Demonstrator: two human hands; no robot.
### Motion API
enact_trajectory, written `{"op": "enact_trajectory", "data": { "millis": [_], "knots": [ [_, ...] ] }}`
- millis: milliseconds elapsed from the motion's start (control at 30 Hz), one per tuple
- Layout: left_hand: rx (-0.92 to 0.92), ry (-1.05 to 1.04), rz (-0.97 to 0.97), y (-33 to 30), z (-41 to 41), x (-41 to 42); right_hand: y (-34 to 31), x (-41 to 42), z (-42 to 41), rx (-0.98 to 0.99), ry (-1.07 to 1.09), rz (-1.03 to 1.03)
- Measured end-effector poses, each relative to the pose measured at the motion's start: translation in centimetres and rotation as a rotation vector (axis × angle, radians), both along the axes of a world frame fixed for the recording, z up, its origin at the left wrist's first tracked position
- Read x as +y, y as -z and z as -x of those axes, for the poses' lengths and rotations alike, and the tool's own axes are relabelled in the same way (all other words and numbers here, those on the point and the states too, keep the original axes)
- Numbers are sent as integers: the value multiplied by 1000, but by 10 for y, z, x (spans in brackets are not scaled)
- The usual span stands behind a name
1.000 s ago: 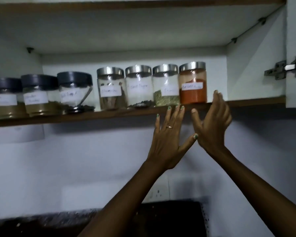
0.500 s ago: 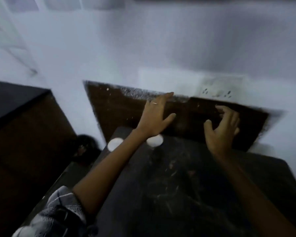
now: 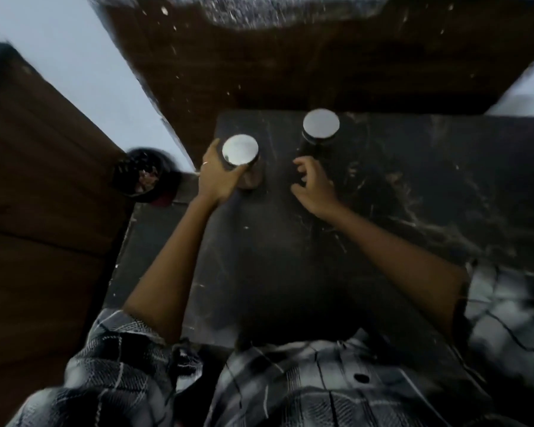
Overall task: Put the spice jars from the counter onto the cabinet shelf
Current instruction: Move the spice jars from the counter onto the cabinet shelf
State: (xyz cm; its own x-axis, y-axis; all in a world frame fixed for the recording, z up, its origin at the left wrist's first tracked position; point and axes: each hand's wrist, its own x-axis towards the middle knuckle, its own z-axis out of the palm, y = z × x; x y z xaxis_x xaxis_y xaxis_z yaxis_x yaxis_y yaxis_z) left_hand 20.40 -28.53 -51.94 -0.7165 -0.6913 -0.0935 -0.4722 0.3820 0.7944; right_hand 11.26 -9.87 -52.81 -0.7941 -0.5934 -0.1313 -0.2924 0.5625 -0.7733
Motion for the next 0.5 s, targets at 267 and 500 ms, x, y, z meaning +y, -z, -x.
{"op": "enact_trajectory", "data": {
  "millis": [267, 500],
  "knots": [
    [13, 78, -266, 43, 3, -20, 24, -59, -8, -374, -30, -53],
    [30, 152, -335, 55, 18, -31, 33, -102, -21, -535, 81, 51]
  ]
}}
